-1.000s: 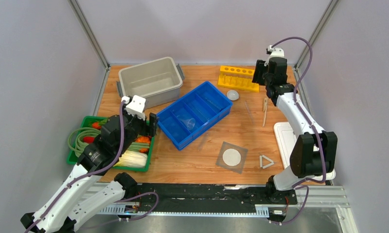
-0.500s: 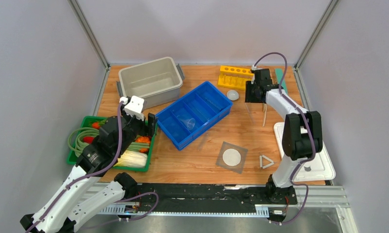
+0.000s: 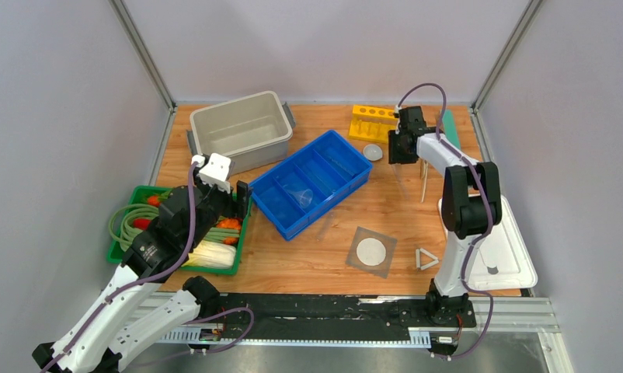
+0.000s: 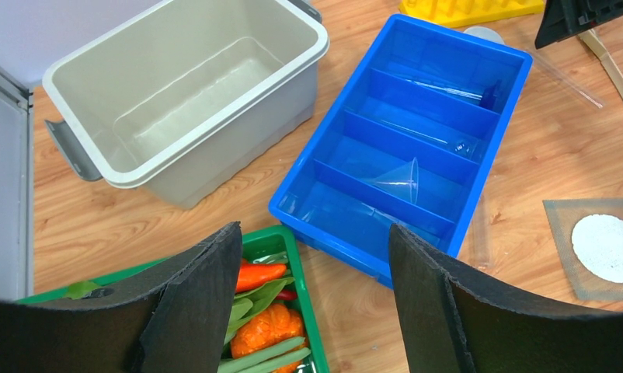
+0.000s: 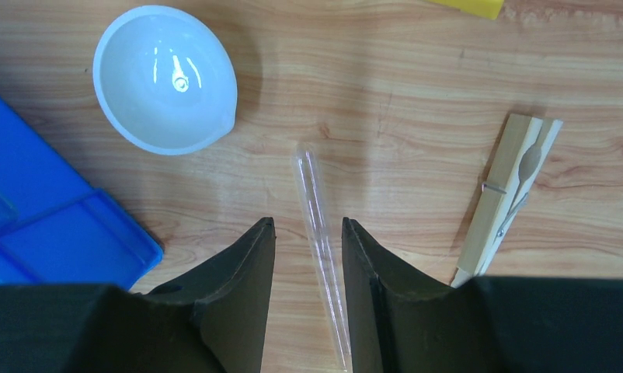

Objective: Organize the chemistry lab equipment

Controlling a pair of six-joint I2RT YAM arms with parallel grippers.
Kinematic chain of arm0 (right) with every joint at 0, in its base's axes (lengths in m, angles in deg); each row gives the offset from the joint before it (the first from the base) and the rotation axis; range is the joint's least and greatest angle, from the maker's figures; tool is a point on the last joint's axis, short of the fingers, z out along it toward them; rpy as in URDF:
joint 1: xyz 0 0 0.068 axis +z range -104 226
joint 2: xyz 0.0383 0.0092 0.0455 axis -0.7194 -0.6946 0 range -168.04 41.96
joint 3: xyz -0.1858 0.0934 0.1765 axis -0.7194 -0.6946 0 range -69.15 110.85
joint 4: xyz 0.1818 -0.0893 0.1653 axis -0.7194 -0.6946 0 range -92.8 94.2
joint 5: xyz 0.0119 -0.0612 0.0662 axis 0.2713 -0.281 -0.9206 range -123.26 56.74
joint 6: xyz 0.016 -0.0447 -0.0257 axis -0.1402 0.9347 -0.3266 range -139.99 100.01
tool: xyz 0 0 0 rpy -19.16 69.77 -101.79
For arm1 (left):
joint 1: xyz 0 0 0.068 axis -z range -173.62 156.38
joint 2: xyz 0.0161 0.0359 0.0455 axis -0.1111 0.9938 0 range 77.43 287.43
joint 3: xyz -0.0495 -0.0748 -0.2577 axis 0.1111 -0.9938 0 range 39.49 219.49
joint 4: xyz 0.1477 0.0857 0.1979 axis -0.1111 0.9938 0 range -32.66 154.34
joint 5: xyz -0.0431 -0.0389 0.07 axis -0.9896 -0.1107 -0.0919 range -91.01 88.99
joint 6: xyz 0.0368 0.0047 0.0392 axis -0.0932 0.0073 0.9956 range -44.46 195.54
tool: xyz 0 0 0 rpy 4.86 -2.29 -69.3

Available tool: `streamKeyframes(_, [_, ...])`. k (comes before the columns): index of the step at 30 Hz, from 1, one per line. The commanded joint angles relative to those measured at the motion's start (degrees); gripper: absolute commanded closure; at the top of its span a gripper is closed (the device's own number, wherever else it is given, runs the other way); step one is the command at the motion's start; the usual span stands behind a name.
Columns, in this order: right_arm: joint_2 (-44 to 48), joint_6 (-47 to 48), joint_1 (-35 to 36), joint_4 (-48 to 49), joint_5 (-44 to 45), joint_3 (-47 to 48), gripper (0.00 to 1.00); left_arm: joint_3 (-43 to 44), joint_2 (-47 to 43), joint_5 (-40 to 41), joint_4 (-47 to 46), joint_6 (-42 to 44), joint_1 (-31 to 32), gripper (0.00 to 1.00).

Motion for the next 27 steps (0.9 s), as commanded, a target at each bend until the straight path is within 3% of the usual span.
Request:
streamKeyframes(1, [-2.89, 0.67, 0.38, -0.35, 1.5, 3.51, 0.61, 0.64, -0.04, 0.56, -1.21, 0.94, 0.11, 0.23])
streamKeyframes(10, [-7.19, 0.41, 0.56, -1.32, 2.81, 5.09, 0.63, 0.55, 0.13, 0.74, -1.38, 1.02, 0.19, 0.23])
streamKeyframes(16, [-7.29, 0.32, 0.47, -0.88, 3.86, 4.13, 0.72, 0.55, 0.13, 0.65, -1.38, 1.02, 0.19, 0.24])
streamKeyframes(27, [4.74, -1.53, 1.09, 0.09, 3.17, -0.88, 0.81, 3.09, 1.89, -6.18, -0.69, -2.05, 0.11, 0.24])
